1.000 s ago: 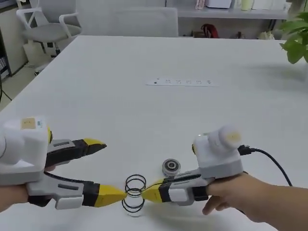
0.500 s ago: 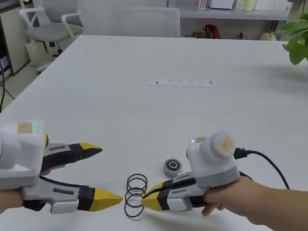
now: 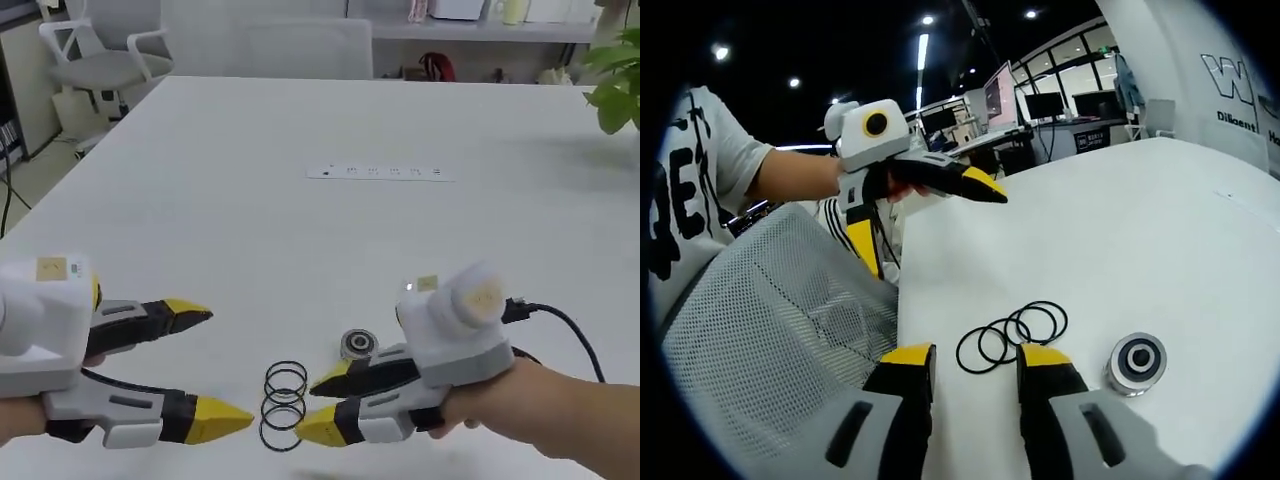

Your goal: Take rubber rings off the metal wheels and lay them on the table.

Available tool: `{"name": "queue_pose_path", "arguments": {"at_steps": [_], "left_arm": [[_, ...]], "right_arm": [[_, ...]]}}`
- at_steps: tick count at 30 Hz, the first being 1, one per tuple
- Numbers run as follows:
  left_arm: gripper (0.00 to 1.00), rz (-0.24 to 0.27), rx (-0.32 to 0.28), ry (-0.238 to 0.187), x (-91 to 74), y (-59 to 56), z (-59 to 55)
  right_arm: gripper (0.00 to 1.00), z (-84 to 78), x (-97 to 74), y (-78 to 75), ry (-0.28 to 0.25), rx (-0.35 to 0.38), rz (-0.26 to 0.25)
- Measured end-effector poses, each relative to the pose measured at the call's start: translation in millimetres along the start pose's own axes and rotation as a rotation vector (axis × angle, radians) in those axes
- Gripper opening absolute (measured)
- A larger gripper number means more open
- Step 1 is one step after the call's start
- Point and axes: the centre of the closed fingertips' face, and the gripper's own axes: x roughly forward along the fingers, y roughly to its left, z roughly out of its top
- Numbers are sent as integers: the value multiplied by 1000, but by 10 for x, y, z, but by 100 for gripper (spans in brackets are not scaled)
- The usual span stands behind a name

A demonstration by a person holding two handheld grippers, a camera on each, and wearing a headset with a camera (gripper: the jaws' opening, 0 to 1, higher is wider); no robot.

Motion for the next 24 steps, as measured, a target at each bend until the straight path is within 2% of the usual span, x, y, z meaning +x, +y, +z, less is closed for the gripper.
{"name": "queue_pose_path", "arguments": {"at_steps": [6,14,19,24], "left_arm": [[78,0,26,-1,-9,-16,48],[79,1,41,-12,-19,-26,132],[79,3,55,-15,-29,-33,174],[80,6,65,-17,-46,-37,203]], "right_arm": [[36,64,-178,-22,-35,-10,-27],[49,169,-495,-137,-98,-67,-108],[54,179,-701,-219,-128,-83,-161],[58,147,-870,-277,-134,-94,-199]]}}
